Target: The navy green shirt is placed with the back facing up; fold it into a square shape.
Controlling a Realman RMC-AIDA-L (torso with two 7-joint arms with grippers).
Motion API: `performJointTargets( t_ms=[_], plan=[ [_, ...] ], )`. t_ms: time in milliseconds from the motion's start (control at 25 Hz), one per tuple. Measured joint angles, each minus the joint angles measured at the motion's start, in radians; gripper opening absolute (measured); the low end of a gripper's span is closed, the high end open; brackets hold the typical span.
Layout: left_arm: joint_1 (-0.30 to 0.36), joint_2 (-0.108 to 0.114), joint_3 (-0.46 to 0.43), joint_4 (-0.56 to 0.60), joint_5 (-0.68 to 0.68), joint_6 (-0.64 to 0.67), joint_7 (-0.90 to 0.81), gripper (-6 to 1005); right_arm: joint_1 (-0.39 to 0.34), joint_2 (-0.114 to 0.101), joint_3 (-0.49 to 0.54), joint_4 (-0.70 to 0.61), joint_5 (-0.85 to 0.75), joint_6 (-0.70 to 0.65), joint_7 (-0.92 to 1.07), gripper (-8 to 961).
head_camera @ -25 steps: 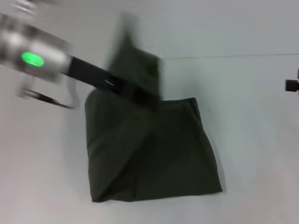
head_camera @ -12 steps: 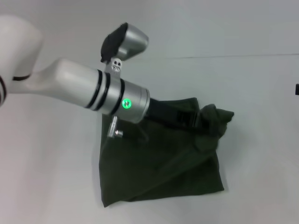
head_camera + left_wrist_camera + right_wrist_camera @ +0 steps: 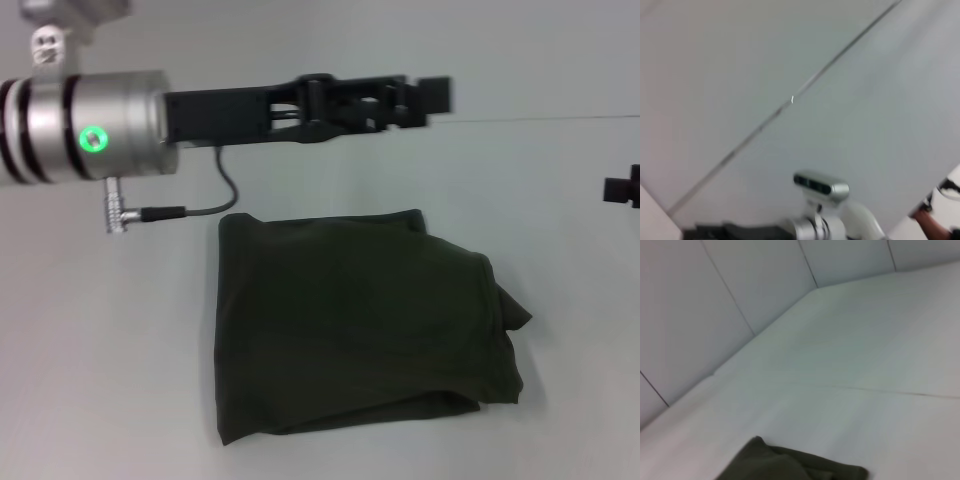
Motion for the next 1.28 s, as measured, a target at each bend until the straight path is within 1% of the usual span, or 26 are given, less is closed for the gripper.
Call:
performJointTargets(
  t_ms=[80, 160, 240, 360, 480, 560, 640, 760, 880, 920, 960, 1000, 1080, 1200, 1280],
  plan=[
    [0.028, 0.010, 0.001, -0.019, -0.015, -0.019, 0.040, 645, 0.010, 0.005, -0.009, 0.000, -0.001, 0.000, 0.072, 916],
    [0.044, 0.016, 0.006, -0.029, -0.014, -0.028, 0.080, 740, 0.020, 0.005, -0.028, -0.002, -0.001, -0.004, 0.144, 915],
    [0.049, 0.017, 0.014, -0.030, -0.011, -0.018, 0.126, 771, 0.033, -0.002, -0.059, -0.004, -0.001, -0.010, 0.239, 913],
    [0.055, 0.015, 0.029, -0.025, -0.010, 0.015, 0.242, 817, 0.048, -0.018, -0.115, -0.003, -0.002, -0.014, 0.353, 910],
    [0.084, 0.014, 0.039, -0.020, -0.009, 0.018, 0.366, 864, 0.068, -0.027, -0.153, -0.003, -0.004, -0.016, 0.443, 908],
    [0.109, 0.018, 0.041, -0.020, -0.009, 0.011, 0.430, 895, 0.085, -0.040, -0.181, 0.008, -0.005, -0.017, 0.513, 906],
    [0.131, 0.027, 0.040, -0.020, -0.008, 0.003, 0.482, 926, 0.107, -0.055, -0.213, 0.019, -0.012, -0.023, 0.591, 905],
    [0.169, 0.040, 0.031, -0.022, -0.007, -0.043, 0.546, 932, 0.137, -0.065, -0.240, 0.022, -0.029, -0.042, 0.673, 902],
    [0.188, 0.042, 0.028, -0.018, -0.009, -0.063, 0.580, 936, 0.154, -0.072, -0.251, 0.028, -0.058, -0.045, 0.726, 900],
    [0.192, 0.044, 0.027, -0.019, -0.011, -0.063, 0.594, 937, 0.159, -0.070, -0.251, 0.029, -0.079, -0.037, 0.744, 899],
    [0.198, 0.045, 0.024, -0.019, -0.012, -0.065, 0.608, 937, 0.170, -0.064, -0.252, 0.036, -0.117, -0.020, 0.789, 898],
    [0.207, 0.045, 0.020, -0.015, -0.013, -0.068, 0.625, 937, 0.170, -0.064, -0.252, 0.036, -0.117, -0.020, 0.789, 897],
    [0.219, 0.040, 0.010, 0.001, -0.013, -0.079, 0.657, 936, 0.175, -0.062, -0.254, 0.075, -0.140, 0.029, 0.834, 896],
    [0.222, 0.038, -0.007, 0.007, -0.020, -0.096, 0.678, 936, 0.183, -0.065, -0.251, 0.154, -0.146, 0.089, 0.868, 893],
    [0.224, 0.039, -0.016, 0.009, -0.019, -0.099, 0.682, 936, 0.192, -0.054, -0.251, 0.183, -0.145, 0.106, 0.887, 891]
  ],
)
